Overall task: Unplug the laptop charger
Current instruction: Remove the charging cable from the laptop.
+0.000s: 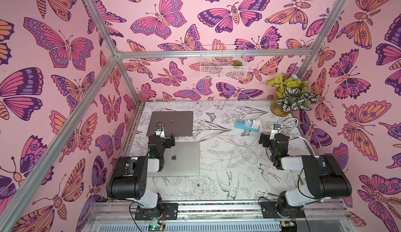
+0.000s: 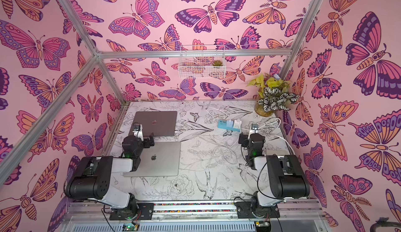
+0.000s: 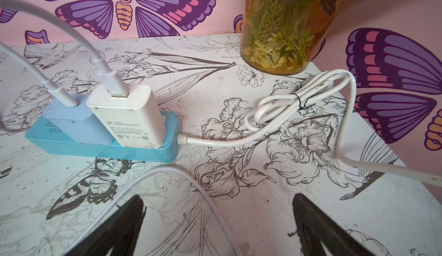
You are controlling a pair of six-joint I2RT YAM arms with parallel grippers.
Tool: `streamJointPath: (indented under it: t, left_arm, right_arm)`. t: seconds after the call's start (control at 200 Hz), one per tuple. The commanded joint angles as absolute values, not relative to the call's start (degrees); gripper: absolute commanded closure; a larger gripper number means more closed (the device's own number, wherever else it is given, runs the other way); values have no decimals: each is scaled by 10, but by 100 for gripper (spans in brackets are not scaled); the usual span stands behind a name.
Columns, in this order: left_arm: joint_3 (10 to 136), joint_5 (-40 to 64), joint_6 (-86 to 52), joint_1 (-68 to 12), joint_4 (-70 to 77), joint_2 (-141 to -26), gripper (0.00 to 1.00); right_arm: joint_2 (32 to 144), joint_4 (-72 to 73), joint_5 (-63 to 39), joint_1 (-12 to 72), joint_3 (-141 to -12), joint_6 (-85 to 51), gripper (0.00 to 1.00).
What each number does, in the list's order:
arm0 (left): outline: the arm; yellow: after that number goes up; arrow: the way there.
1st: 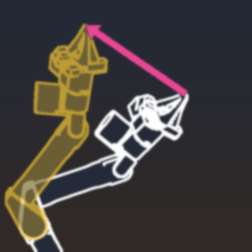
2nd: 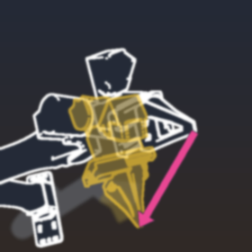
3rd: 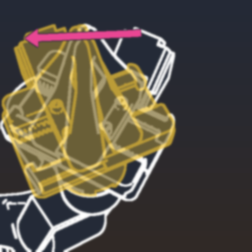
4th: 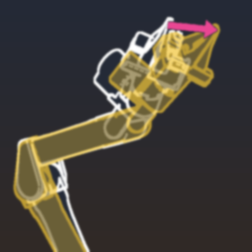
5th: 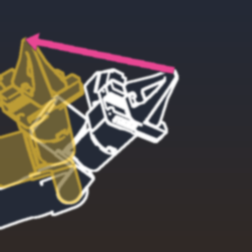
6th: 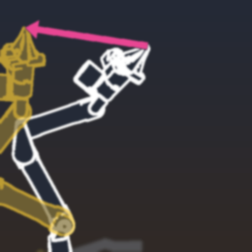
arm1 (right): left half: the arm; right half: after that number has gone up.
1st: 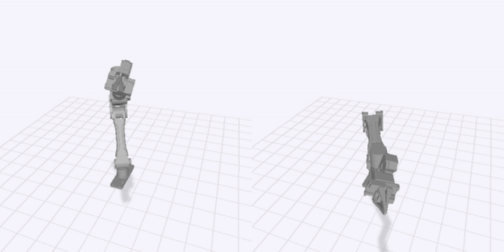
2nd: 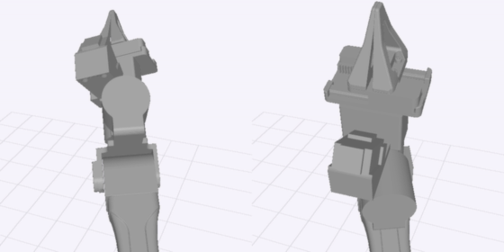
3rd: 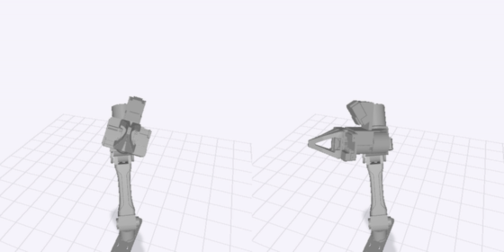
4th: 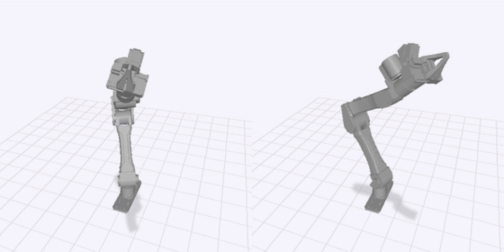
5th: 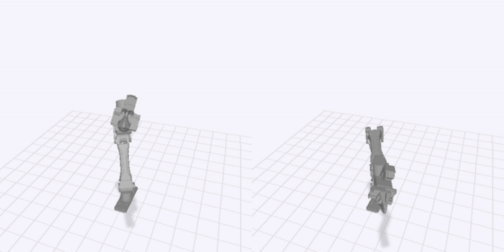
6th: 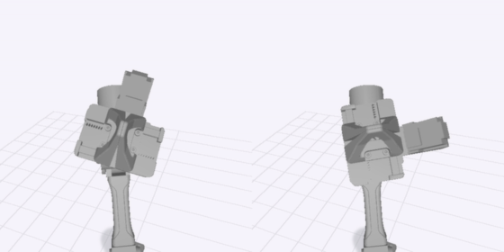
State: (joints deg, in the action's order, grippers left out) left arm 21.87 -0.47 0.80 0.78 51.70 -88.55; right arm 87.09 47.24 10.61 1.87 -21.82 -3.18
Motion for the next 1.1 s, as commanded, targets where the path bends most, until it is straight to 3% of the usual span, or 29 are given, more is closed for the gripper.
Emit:
streamJointPath:
  t: [0.0, 0.731, 0.766, 0.866, 0.962, 1.032, 1.097]
  left_arm:
    - [215, -12, 2, 11, 511, -885, 0]
    - [217, -19, 7, 7, 503, -873, 0]
    - [224, -45, 20, -9, 465, -841, 0]
    - [292, -160, -6, -81, 223, -707, 0]
    - [370, -104, -118, -103, 24, -647, 0]
    - [415, -99, -181, -140, -92, -632, 0]
    - [440, -108, -215, -193, -169, -629, 0]
  right_arm:
    - [864, 466, 98, 16, -231, -34, 1]
    - [858, 500, 97, 10, -222, -40, 1]
    - [810, 462, 111, 17, -224, -35, 2]
    - [670, 166, 103, 21, -340, -94, 1]
    - [648, 82, 83, 17, -387, -302, 0]
    - [649, 94, -122, 37, -395, -228, 9]
    - [640, 22, -93, 127, -415, -151, 11]
